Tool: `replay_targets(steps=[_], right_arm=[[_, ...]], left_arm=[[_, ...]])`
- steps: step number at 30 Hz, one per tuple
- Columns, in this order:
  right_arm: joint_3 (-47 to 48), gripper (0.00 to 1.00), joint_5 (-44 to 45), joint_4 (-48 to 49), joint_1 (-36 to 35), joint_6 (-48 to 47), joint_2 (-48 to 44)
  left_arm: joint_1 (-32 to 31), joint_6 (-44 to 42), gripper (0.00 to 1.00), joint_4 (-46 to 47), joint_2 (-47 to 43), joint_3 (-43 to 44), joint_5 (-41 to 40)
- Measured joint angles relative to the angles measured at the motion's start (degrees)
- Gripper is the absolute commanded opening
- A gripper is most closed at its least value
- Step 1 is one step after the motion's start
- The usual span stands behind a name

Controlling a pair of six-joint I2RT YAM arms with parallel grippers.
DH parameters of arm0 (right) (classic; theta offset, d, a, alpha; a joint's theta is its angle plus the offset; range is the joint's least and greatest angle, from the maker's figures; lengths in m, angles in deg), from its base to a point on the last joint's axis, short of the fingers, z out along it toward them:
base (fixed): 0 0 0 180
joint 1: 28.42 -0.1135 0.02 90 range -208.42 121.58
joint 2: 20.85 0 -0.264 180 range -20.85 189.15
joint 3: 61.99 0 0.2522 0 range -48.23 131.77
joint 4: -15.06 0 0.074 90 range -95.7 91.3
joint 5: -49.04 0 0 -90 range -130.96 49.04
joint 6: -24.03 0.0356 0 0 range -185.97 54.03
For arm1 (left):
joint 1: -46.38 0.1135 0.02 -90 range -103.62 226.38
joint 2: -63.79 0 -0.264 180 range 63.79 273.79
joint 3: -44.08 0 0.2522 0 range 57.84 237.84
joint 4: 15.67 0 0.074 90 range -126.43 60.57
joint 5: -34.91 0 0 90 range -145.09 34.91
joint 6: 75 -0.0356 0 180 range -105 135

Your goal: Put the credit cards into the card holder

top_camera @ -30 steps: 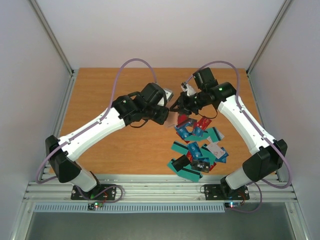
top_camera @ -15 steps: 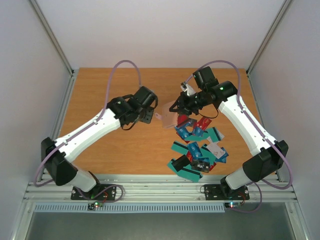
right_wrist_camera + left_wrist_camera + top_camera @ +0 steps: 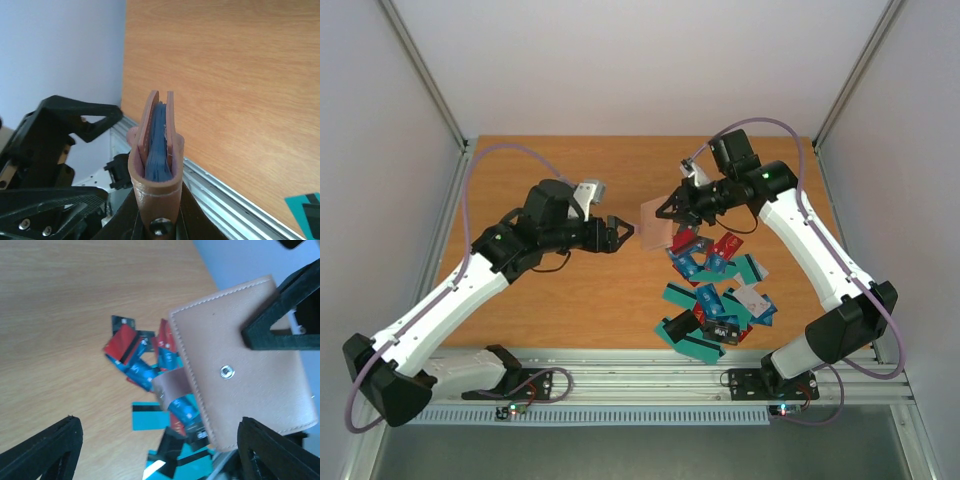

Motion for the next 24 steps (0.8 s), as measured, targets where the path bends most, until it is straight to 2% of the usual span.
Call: replay_targets(steps=[3,8,13,19,24], right_arm=[[0.02,0.01,-3.17,2.43,0.04,0.46,0.0],[0.04,0.01,-9.35,8.17,0.63,2.75,-0.02],[-0.15,0.01,-15.17,15.82,1.05,7.04,-0.44],[-3.21,0.01,-21.88,31.12,1.16,16.55,-2.19],[-3.89,0.01,-24.76,37.83,1.16,20.98,-2.25]], left_arm=[[0.35,3.06,0.81,3.91,0.02,-0.61,3.32],[2.27,8.17,0.65,9.44,-0.52,-2.01,6.95],[6.01,12.07,0.57,11.58,-4.74,-4.9,8.2],[9.2,13.68,0.56,12.7,-8.41,-4.94,10.12],[9.46,15.54,0.58,15.41,-9.03,-4.96,13.16]])
